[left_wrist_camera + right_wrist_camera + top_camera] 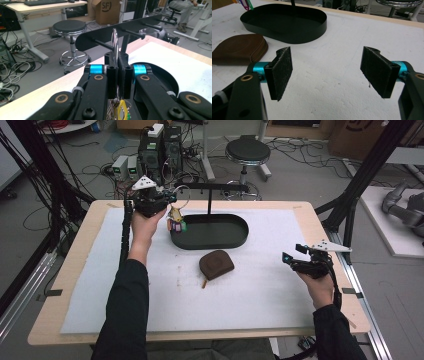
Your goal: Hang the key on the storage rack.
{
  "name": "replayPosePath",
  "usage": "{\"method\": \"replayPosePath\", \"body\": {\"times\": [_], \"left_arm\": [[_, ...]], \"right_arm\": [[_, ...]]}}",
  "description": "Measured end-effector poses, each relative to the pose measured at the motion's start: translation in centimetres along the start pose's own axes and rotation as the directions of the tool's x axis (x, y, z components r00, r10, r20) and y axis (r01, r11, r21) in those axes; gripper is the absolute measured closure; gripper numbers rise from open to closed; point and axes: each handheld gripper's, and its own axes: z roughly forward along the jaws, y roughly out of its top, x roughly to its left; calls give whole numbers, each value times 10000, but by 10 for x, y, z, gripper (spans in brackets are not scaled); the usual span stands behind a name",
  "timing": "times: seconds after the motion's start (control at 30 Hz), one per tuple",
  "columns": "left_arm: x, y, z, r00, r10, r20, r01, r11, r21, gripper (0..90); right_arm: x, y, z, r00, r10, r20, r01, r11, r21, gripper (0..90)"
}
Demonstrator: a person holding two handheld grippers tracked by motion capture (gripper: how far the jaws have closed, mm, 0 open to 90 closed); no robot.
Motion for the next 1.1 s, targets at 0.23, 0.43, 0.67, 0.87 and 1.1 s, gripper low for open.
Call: {"method": "replayPosePath", "body": {"times": [0.23,0.43,0.67,0.87,1.1], "left_arm": [[2,-3,3,9999,-58,-157,59,10000,79,867],[4,-5,5,9995,-185,-251,190,9996,191,866],[5,-6,6,9990,-232,-392,244,9992,317,863],[4,-7,8,9984,-182,-530,203,9990,394,850],[2,-6,6,9973,-113,-721,148,9988,473,814]], "right_arm": [[0,0,0,10000,42,1,-42,10000,-7,261],[-1,0,1,10000,1,1,-1,10000,-10,261],[-1,0,0,10000,21,5,-21,10000,-10,261],[-1,0,0,10000,22,-7,-22,10000,-1,261],[0,0,0,10000,21,11,-21,10000,-23,261]]}}
